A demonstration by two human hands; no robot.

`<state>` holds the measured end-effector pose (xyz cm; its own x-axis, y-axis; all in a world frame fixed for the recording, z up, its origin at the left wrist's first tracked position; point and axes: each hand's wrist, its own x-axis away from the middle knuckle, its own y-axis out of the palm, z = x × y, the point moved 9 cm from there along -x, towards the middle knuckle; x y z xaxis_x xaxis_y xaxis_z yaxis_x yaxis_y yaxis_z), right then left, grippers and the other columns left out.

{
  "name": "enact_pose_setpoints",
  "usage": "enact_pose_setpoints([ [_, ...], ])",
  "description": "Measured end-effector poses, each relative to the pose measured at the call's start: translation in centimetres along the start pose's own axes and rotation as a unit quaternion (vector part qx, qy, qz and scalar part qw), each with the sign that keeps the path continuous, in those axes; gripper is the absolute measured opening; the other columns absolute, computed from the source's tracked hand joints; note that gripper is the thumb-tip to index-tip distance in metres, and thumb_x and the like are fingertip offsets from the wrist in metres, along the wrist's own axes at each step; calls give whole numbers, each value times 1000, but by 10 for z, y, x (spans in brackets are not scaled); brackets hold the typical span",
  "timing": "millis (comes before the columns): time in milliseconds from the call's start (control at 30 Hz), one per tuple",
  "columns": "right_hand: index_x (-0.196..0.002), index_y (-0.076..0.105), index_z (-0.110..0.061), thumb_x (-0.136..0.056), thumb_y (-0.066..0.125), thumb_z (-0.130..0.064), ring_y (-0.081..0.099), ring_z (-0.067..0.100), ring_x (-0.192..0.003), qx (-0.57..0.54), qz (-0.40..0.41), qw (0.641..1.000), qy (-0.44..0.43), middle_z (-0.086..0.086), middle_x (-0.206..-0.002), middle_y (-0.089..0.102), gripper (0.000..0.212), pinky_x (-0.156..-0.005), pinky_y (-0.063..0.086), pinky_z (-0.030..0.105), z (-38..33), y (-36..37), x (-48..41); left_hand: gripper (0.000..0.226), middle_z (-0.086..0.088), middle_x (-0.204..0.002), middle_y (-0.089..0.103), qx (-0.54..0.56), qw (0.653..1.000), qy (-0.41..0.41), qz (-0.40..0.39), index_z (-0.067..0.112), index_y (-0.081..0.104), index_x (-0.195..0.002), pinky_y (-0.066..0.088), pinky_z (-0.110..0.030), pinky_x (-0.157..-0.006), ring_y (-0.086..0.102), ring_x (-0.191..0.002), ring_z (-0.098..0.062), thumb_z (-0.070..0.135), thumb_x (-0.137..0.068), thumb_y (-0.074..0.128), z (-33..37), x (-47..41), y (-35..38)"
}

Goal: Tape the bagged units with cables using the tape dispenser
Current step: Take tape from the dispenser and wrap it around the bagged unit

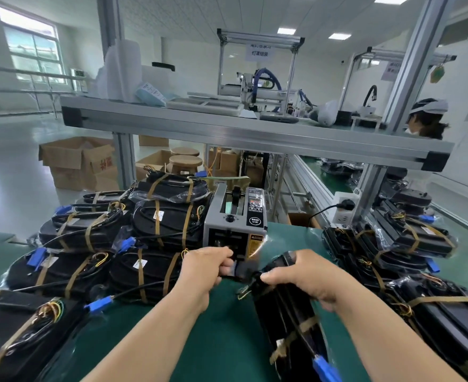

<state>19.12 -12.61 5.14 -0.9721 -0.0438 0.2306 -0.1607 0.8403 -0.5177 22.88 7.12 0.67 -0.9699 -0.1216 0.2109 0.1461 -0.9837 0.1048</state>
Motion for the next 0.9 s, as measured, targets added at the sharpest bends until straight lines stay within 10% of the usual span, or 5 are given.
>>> enact_pose_setpoints([
  [100, -94, 76, -12, -69, 87, -9, 75, 26, -92, -127, 24, 991, -46, 9, -94, 78, 27, -87, 57, 36, -4, -15, 11, 22, 1, -61, 60, 69, 993, -83, 50, 11, 67, -72, 32, -19, -48, 46, -51, -7, 19, -92, 68, -16, -18, -12],
  [233, -112, 70, -21, -70, 83, 5, 75, 18, -93, -230, 119, 960, -109, 0, -98, 79, 52, -86, 57, 33, -2, -16, 26, 26, 7, -45, 55, 109, 982, -154, 30, 13, 63, -72, 33, -17, -45, 48, -42, -2, 25, -95, 66, -26, -31, 5],
  [467, -114, 67, -36, -56, 82, -17, 73, 6, -97, -272, 192, 924, -185, -14, -103, 77, 63, -83, 55, 17, 10, 9, 37, 19, 3, -48, 52, 235, 948, -207, 64, 15, 54, -78, 34, -17, -49, 45, -43, -6, 14, -95, 61, -31, -36, 22],
  [733, -99, 74, -33, -70, 78, -28, 72, 2, -89, -243, 228, 918, -214, -15, -96, 77, 29, -75, 52, 11, -2, 1, 46, 21, 2, -52, 53, 231, 962, -48, 136, 11, 54, -66, 38, -22, -45, 45, -42, -8, 5, -83, 66, -3, -10, 5],
  [900, -77, 65, -21, -94, 63, -23, 60, 4, -65, -184, 280, 928, -165, -12, -71, 69, 17, -62, 45, 14, -3, -13, 45, 22, 4, -60, 60, 83, 984, 153, -20, 23, 69, -60, 48, -20, -58, 54, -55, -7, 22, -81, 69, 48, 40, 4],
])
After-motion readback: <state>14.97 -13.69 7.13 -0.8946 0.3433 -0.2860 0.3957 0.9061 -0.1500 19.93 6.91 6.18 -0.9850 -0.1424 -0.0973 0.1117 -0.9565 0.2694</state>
